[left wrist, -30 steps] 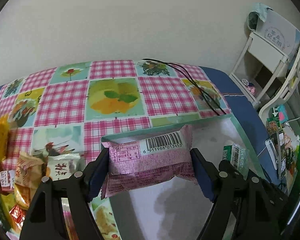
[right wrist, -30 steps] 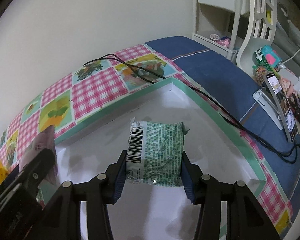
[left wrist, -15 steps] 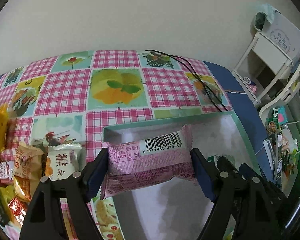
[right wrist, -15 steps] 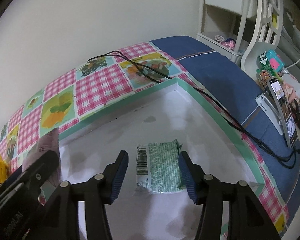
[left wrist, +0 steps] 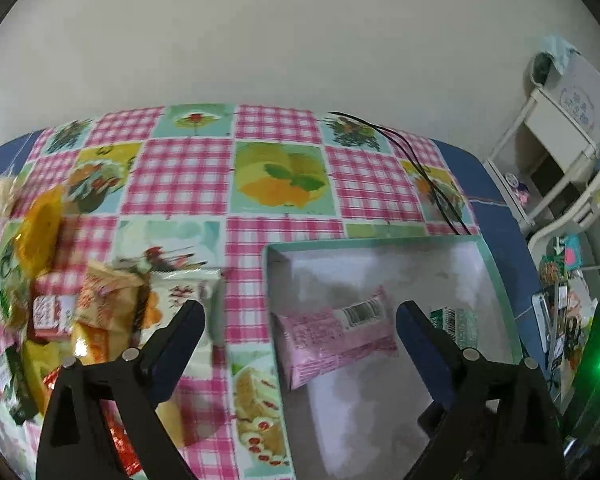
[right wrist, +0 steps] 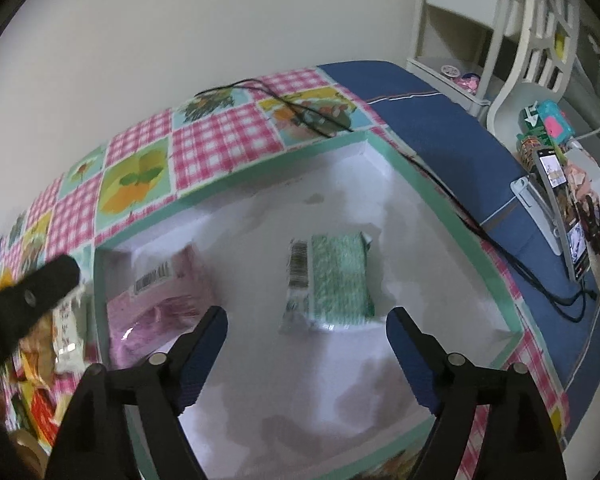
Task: Organize snacks
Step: 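Open the right tool over the tray while the left tool releases the pink pack, then move both tools back over the remaining snacks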
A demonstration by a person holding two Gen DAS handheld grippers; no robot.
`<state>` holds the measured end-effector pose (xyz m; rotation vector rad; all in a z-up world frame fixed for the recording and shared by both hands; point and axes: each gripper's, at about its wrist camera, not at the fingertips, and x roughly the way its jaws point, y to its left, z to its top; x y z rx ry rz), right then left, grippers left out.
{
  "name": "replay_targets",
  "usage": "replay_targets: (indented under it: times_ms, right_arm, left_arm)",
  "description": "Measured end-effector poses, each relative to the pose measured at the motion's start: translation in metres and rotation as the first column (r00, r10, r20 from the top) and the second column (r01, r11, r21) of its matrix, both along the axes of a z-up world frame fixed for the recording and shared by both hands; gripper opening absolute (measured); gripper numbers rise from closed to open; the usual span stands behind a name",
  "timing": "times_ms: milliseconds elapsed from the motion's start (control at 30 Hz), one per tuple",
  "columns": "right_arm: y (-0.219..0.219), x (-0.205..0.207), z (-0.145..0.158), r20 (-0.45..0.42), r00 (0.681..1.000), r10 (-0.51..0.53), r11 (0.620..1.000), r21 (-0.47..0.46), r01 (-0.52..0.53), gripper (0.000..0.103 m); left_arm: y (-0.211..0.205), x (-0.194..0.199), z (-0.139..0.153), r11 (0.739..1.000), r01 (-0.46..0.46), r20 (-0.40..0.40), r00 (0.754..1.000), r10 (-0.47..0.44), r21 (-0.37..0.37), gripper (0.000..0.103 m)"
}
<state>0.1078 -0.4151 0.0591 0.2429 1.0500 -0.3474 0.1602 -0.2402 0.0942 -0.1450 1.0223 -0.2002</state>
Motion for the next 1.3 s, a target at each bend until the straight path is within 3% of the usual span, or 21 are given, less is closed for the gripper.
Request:
replay_targets:
  times_ms: [67,267,500,867,1000,1300]
  right_arm:
    - [0.006,-0.004,0.000,-0.002,1.000,0.013,1.000,-0.001,-0.013,0.103]
    - [0.019,-0.015,0.003,0.000,0.999,0.033,0.999,0.019,-0.033,0.103]
    - [0.034,-0.032,0.000,-0.028,0.997,0.073,0.997,0.036,-0.072,0.103]
    - [0.063,-0.055,0.012,-0.024,0.993,0.119,0.992,0.042,-0.118,0.103]
    - [0.078,-0.061,0.017,-0.009,0.989,0.150,0.987,0.057,-0.149,0.103]
    - [0.129,-0.069,0.014,-0.029,0.966,0.256,0.962,0.102,-0.252,0.103]
  left_arm:
    - [0.008,-0.004,0.002,1.000,-0.022,-0.001,1.000,0.022,0.003,0.101]
    - [0.035,-0.020,0.004,0.995,-0.080,0.017,0.997,0.079,0.062,0.102]
    - [0.069,-0.039,0.006,0.987,-0.142,0.037,0.990,0.139,0.076,0.102]
    - [0.101,-0.065,0.001,0.975,-0.188,-0.001,0.982,0.189,0.117,0.102]
    - [0.111,-0.075,-0.003,0.962,-0.188,-0.015,0.981,0.195,0.200,0.102]
    - [0.170,-0.092,-0.002,0.917,-0.309,-0.034,0.944,0.327,0.253,0.102]
